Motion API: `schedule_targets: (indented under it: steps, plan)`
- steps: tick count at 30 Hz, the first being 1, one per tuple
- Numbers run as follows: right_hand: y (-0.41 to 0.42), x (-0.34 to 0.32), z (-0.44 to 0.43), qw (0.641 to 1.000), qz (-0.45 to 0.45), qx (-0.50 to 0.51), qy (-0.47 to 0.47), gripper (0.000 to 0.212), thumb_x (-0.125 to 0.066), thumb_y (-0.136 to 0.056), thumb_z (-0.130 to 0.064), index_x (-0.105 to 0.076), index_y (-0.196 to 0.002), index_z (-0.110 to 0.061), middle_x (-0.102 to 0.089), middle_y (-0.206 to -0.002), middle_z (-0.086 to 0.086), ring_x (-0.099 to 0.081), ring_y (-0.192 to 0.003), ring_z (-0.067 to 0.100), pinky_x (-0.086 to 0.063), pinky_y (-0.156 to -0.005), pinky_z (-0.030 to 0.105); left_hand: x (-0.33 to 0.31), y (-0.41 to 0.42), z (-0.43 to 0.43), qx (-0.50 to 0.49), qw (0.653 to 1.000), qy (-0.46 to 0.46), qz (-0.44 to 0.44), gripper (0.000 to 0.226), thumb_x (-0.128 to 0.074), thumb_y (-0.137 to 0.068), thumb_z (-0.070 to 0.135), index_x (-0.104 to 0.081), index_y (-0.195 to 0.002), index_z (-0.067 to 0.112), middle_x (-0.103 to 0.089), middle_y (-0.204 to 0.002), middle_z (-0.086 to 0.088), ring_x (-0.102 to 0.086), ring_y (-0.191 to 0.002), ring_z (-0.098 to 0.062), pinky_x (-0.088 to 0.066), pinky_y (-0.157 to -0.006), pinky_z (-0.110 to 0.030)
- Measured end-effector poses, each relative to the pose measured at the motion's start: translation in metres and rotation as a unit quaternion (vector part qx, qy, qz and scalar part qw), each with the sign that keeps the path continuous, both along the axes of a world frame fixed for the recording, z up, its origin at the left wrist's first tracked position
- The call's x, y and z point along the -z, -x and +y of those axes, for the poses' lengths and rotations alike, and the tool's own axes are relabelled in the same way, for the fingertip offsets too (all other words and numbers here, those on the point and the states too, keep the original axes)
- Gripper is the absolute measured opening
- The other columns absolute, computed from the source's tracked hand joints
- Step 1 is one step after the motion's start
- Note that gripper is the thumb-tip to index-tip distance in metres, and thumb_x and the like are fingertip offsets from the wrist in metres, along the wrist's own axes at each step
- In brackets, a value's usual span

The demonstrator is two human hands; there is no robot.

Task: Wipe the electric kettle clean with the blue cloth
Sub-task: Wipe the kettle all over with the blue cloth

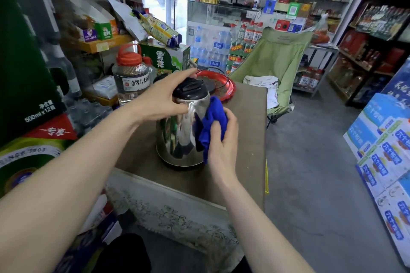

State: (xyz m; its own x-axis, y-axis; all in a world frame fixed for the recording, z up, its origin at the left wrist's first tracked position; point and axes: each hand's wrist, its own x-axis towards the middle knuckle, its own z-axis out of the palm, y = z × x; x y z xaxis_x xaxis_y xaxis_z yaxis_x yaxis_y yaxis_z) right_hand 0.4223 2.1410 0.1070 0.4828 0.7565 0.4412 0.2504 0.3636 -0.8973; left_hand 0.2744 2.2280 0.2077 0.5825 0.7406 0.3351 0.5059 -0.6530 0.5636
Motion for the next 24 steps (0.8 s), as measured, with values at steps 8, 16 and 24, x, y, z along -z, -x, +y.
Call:
schedule_targets:
  steps: [8, 16, 24]
  plan:
    - [-0.025, 0.038, 0.041, 0.991, 0.03, 0.019, 0.131, 0.032, -0.043, -0.101, -0.021, -0.051, -0.131, -0.029, -0.062, -0.127, -0.002, -0.057, -0.119, 0.021, -0.041, -0.094, 0.029, 0.041, -0.048, -0.032, -0.212, 0.968, -0.117, 0.068, 0.112, -0.07, -0.079, 0.048, 0.004, -0.156, 0.015, 0.006, -0.165, -0.003, 0.01, -0.151, -0.023, 0.001, -0.119, -0.052]
    - [-0.034, 0.023, 0.024, 0.994, -0.027, 0.003, 0.105, 0.032, -0.045, -0.1, -0.014, -0.053, -0.127, -0.028, -0.065, -0.119, -0.008, -0.058, -0.108, 0.013, -0.041, -0.088, 0.026, 0.049, -0.063, -0.032, -0.276, 0.953, -0.123, 0.004, 0.111, -0.07, -0.074, 0.047, -0.006, -0.154, 0.004, -0.008, -0.162, -0.013, -0.006, -0.15, -0.029, -0.015, -0.12, -0.05]
    - [-0.02, 0.033, 0.023, 0.994, -0.094, 0.03, 0.044, 0.039, -0.049, -0.101, -0.01, -0.048, -0.14, -0.017, -0.052, -0.136, -0.001, -0.047, -0.124, 0.006, -0.03, -0.098, 0.005, 0.024, -0.013, -0.003, -0.084, 0.995, -0.044, 0.018, 0.105, -0.076, -0.068, 0.035, -0.016, -0.153, 0.02, -0.019, -0.161, 0.002, -0.022, -0.146, -0.014, -0.022, -0.118, -0.033]
